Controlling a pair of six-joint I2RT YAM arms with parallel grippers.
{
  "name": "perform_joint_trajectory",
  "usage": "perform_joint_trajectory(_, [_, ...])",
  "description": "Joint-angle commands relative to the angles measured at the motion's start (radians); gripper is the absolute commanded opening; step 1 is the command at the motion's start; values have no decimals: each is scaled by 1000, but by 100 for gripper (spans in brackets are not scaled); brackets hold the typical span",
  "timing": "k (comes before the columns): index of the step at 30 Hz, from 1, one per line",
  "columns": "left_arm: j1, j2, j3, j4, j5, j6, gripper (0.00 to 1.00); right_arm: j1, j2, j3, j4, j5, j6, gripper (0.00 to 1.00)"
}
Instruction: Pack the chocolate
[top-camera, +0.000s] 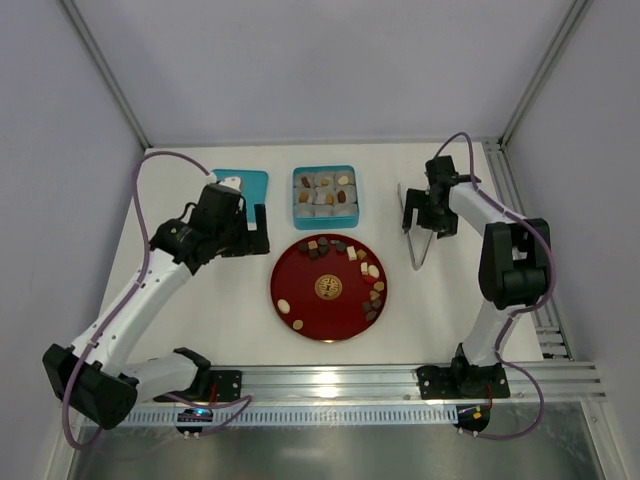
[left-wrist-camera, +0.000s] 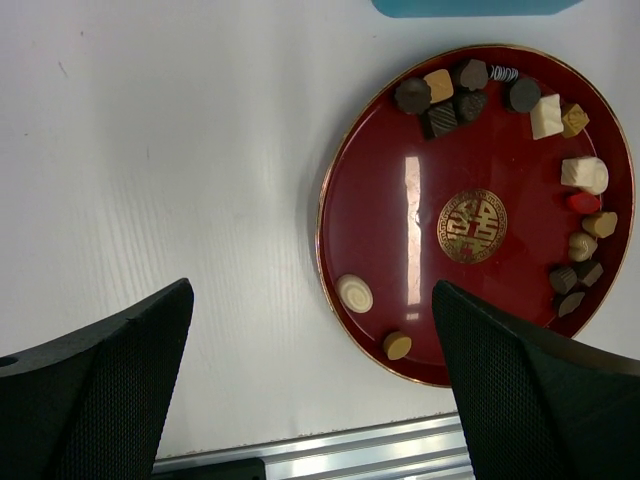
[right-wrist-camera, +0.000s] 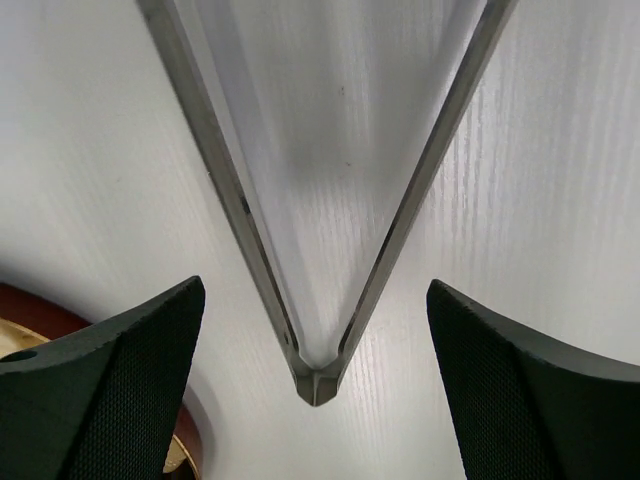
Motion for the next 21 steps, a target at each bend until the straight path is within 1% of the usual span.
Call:
perform_joint_trajectory(1, [5,43,65,23,-51,2,100,-4,-135,-16,5,3,16,92])
perform_joint_trajectory(6, [8,138,141,29,-97,21,100,-2,-258,-28,0,-11,27,92])
perform_joint_trajectory(8, [14,182,173,37,-126,37,99,-1,-290,-27,5,-51,32,91])
perform_joint_trajectory(9, [30,245,202,30,-146,56,98,7,-304,-21,5,-60,36,92])
perform_joint_trajectory(10, [41,276,257,27,-150,65,94,11,-324,-3,2,-66,36,91])
perform_joint_trajectory(13, [84,420,382,17,-175,113,89,41,-352,30,3,-86,44,90])
perform_joint_trajectory(14, [95,460,417,0,-190,128,88,48,-352,37,2,-88,46,90])
perform_joint_trajectory(15, [101,539,449,-8,-227,145,85,53,-352,45,0,-94,44,89])
perform_joint_trajectory(16, [113,577,521,-16,-242,181,83,65,-350,59,-4,-102,46,88])
perform_joint_trajectory(17, [120,618,557,-31,-253,197,81,71,-349,67,-6,-105,46,88])
perform_joint_trajectory(18, [126,700,597,-39,-259,209,76,77,-350,82,-10,-108,44,87])
perform_joint_trajectory(19, [132,738,629,-42,-255,234,74,85,-352,88,-13,-108,47,87])
perform_joint_trajectory(20, [133,782,698,-55,-252,243,73,97,-356,94,-15,-109,49,87])
perform_joint_trajectory(21, [132,817,727,-60,-252,255,68,105,-358,99,-18,-111,50,87])
